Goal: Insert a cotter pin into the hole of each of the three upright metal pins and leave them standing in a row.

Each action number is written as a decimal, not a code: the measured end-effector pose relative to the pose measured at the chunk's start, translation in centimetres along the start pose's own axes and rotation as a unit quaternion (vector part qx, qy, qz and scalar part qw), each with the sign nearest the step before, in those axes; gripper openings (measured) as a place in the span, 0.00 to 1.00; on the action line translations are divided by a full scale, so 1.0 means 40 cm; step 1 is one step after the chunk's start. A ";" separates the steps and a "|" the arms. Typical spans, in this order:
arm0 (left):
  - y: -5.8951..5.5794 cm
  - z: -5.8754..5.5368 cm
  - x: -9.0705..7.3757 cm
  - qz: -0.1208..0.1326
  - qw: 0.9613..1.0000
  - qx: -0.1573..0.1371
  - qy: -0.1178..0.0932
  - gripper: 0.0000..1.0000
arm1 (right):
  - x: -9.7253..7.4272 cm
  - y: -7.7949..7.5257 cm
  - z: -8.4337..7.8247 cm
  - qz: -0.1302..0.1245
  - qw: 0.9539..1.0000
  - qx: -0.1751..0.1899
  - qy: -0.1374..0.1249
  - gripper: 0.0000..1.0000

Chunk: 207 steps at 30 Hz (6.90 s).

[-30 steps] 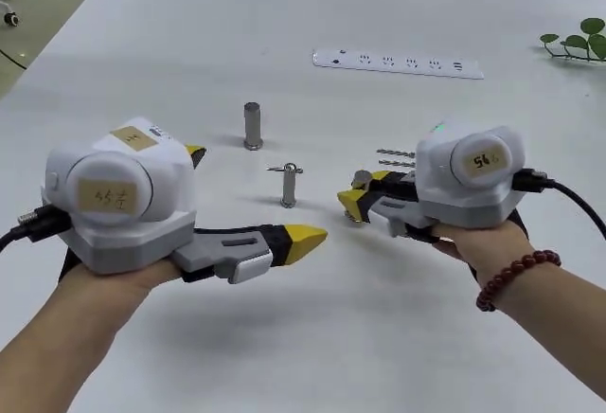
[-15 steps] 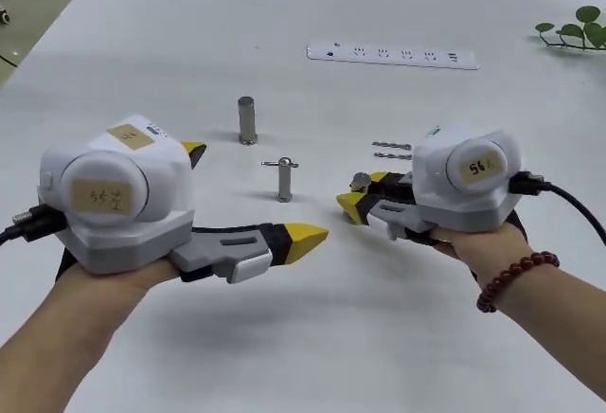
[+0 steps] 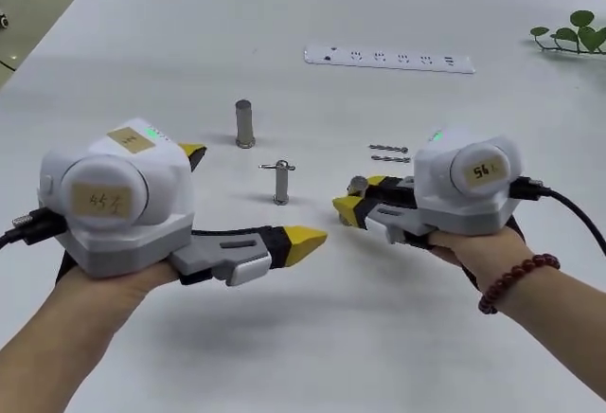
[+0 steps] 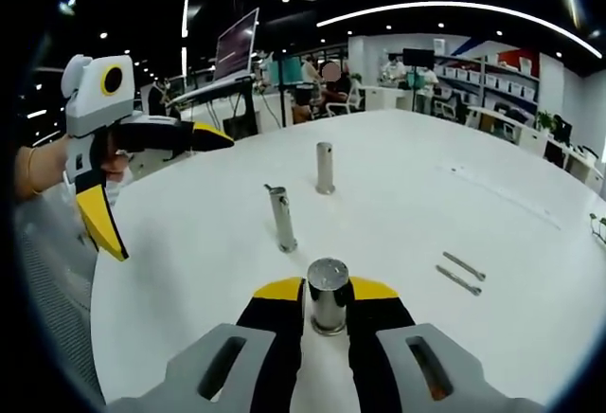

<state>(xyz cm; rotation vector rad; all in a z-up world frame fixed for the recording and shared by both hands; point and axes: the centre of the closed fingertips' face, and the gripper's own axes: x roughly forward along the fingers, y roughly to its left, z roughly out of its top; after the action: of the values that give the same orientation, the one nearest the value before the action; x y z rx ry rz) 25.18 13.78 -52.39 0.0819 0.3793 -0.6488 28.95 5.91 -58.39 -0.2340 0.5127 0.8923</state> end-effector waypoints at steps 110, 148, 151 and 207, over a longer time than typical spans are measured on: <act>0.031 0.001 -0.015 0.024 1.000 0.009 0.005 0.94 | 0.037 -0.273 -0.014 0.081 0.951 -0.136 0.265 0.14; 0.023 -0.017 -0.017 0.016 1.000 0.009 0.025 0.86 | 0.050 -0.321 -0.036 0.095 0.925 -0.193 0.313 0.00; 0.017 -0.022 -0.016 0.012 0.999 0.005 0.030 0.82 | 0.059 -0.338 -0.025 0.088 0.924 -0.208 0.307 0.00; -0.124 0.039 0.056 -0.102 0.977 -0.173 0.074 0.31 | -0.130 0.057 0.103 0.144 0.903 -0.379 0.141 0.00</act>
<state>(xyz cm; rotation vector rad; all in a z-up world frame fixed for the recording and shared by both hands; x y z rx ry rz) 24.32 8.24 -51.56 -0.2451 0.6457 -0.7735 25.80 5.45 -52.13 -1.0333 0.4505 1.3362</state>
